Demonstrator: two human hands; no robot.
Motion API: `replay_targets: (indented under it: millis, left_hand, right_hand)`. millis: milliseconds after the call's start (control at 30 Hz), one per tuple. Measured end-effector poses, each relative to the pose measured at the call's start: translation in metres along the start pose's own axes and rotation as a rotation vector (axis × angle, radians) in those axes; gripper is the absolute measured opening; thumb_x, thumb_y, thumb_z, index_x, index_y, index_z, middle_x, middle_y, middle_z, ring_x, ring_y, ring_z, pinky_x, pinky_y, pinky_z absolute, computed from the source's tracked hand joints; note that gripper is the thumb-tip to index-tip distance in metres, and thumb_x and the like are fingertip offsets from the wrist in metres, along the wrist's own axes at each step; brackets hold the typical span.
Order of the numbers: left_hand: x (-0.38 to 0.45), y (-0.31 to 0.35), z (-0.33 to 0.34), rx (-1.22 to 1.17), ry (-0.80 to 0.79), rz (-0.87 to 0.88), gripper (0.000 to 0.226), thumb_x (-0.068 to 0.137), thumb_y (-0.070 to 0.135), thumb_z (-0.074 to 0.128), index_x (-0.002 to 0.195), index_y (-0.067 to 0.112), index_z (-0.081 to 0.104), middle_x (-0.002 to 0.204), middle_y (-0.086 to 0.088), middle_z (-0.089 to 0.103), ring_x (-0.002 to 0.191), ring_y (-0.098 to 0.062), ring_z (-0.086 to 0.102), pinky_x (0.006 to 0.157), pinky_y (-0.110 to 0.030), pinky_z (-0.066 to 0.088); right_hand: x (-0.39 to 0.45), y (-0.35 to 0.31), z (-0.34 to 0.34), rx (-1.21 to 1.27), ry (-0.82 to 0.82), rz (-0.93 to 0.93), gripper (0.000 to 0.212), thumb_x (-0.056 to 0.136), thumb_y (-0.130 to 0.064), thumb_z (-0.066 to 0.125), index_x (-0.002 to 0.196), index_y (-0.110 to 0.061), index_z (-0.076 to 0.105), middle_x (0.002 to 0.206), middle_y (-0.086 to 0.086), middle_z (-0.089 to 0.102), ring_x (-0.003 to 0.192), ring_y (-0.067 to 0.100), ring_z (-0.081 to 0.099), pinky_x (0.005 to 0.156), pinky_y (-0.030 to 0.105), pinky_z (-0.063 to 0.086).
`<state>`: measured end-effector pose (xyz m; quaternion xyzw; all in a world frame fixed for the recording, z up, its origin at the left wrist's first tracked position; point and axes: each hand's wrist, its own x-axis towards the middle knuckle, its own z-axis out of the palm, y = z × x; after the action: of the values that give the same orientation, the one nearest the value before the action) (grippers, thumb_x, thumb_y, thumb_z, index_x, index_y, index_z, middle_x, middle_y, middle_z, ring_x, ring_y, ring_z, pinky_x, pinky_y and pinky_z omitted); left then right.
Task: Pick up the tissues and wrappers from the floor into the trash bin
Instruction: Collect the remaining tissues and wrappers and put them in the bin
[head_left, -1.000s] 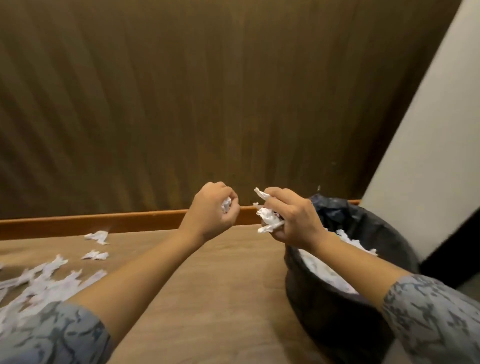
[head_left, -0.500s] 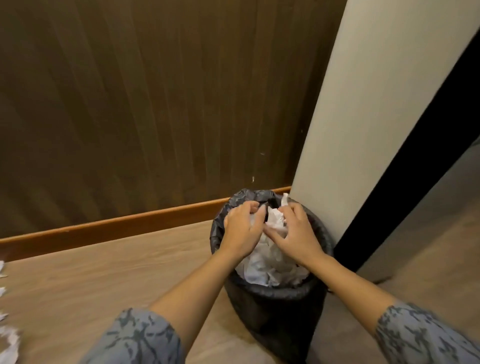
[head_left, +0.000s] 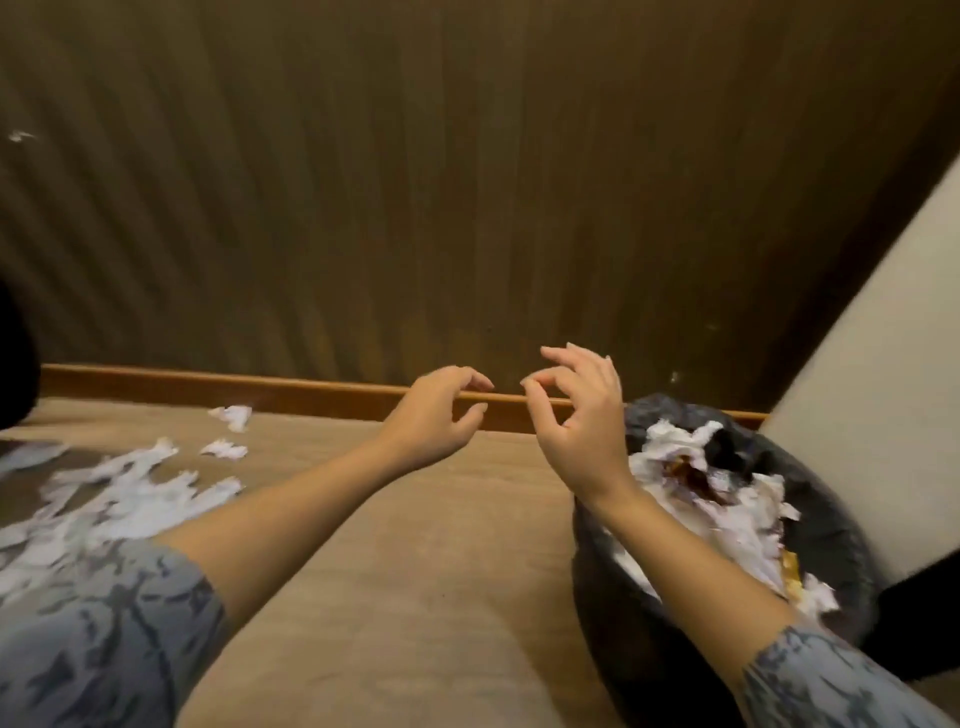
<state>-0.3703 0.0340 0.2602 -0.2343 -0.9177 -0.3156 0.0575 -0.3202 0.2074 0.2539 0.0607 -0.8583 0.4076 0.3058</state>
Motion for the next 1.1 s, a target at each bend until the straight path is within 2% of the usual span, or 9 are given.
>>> replay_targets:
  millis: [67,133,233,333,467,700,867,1000,1100]
  left_hand:
    - [-0.02,-0.031,-0.035,0.052,0.034,-0.037,0.021,0.089,0.024,0.063,0.109,0.02,0.066,0.103,0.006,0.066,0.095,-0.007,0.059,0.084,-0.023,0.05]
    - [-0.046,-0.065,-0.067,0.099,0.083,-0.087,0.019,0.087,0.023,0.064,0.105,0.018,0.068,0.102,0.004,0.068,0.093,-0.009,0.061,0.083,-0.023,0.049]
    - [-0.087,-0.108,-0.106,0.129,0.134,-0.178,0.021,0.088,0.025,0.064,0.106,0.017,0.07,0.102,0.005,0.069,0.092,-0.007,0.061,0.079,-0.018,0.047]
    - [-0.132,-0.155,-0.14,0.153,0.188,-0.232,0.021,0.089,0.03,0.062,0.106,0.02,0.071,0.098,0.008,0.07,0.089,-0.004,0.062,0.079,-0.021,0.052]
    - [-0.193,-0.21,-0.169,0.09,0.265,-0.318,0.016,0.087,0.021,0.065,0.101,0.018,0.073,0.094,0.011,0.071,0.085,0.001,0.062,0.078,-0.009,0.046]
    - [-0.295,-0.309,-0.179,-0.203,0.437,-0.635,0.01,0.087,0.018,0.068,0.095,0.021,0.073,0.089,0.013,0.071,0.084,0.005,0.063,0.072,-0.008,0.046]
    - [-0.369,-0.367,-0.17,-0.373,0.544,-0.883,0.011,0.088,0.019,0.067,0.098,0.022,0.07,0.092,0.01,0.069,0.088,-0.005,0.063,0.072,-0.014,0.047]
    - [-0.441,-0.396,-0.15,-0.334,0.709,-1.08,0.012,0.088,0.013,0.065,0.095,0.023,0.068,0.096,0.005,0.069,0.093,-0.015,0.063,0.079,-0.028,0.05]
    - [-0.493,-0.402,-0.134,-0.175,0.86,-1.268,0.011,0.085,0.015,0.069,0.095,0.015,0.07,0.107,-0.006,0.064,0.097,-0.021,0.057,0.078,-0.03,0.044]
  right_hand:
    - [0.0,-0.028,0.037,0.1,-0.081,-0.042,0.013,0.094,-0.026,0.058,0.089,-0.022,0.07,0.099,-0.01,0.067,0.102,0.003,0.057,0.106,0.041,0.04]
    - [-0.007,-0.056,0.074,0.141,-0.196,-0.068,0.013,0.094,-0.025,0.06,0.09,-0.019,0.071,0.088,-0.01,0.067,0.085,0.004,0.061,0.081,0.03,0.054]
    - [-0.018,-0.09,0.123,0.124,-0.379,-0.154,0.015,0.093,-0.026,0.061,0.09,-0.017,0.073,0.085,-0.006,0.069,0.079,0.006,0.062,0.069,0.025,0.055]
    - [-0.026,-0.127,0.176,0.094,-0.567,-0.281,0.018,0.093,-0.027,0.061,0.083,-0.018,0.072,0.079,-0.006,0.068,0.073,0.007,0.06,0.066,0.031,0.054]
    - [-0.039,-0.172,0.244,0.053,-0.737,-0.495,0.022,0.092,-0.027,0.059,0.076,-0.017,0.069,0.071,-0.002,0.066,0.063,0.012,0.055,0.057,0.034,0.048]
    - [-0.062,-0.225,0.36,-0.029,-0.979,-0.601,0.021,0.094,-0.033,0.053,0.094,-0.02,0.07,0.087,-0.001,0.067,0.078,0.015,0.056,0.069,0.039,0.05]
    - [-0.113,-0.249,0.429,-0.007,-1.145,-0.559,0.018,0.091,-0.026,0.054,0.1,-0.02,0.069,0.098,0.003,0.063,0.092,0.019,0.053,0.078,0.037,0.048]
    - [-0.172,-0.258,0.475,0.001,-1.268,-0.495,0.021,0.09,-0.03,0.052,0.103,-0.023,0.067,0.103,0.002,0.061,0.098,0.02,0.052,0.084,0.04,0.046]
    - [-0.214,-0.263,0.501,-0.02,-1.377,-0.476,0.026,0.092,-0.033,0.051,0.112,-0.024,0.064,0.118,0.004,0.056,0.109,0.023,0.049,0.09,0.038,0.043]
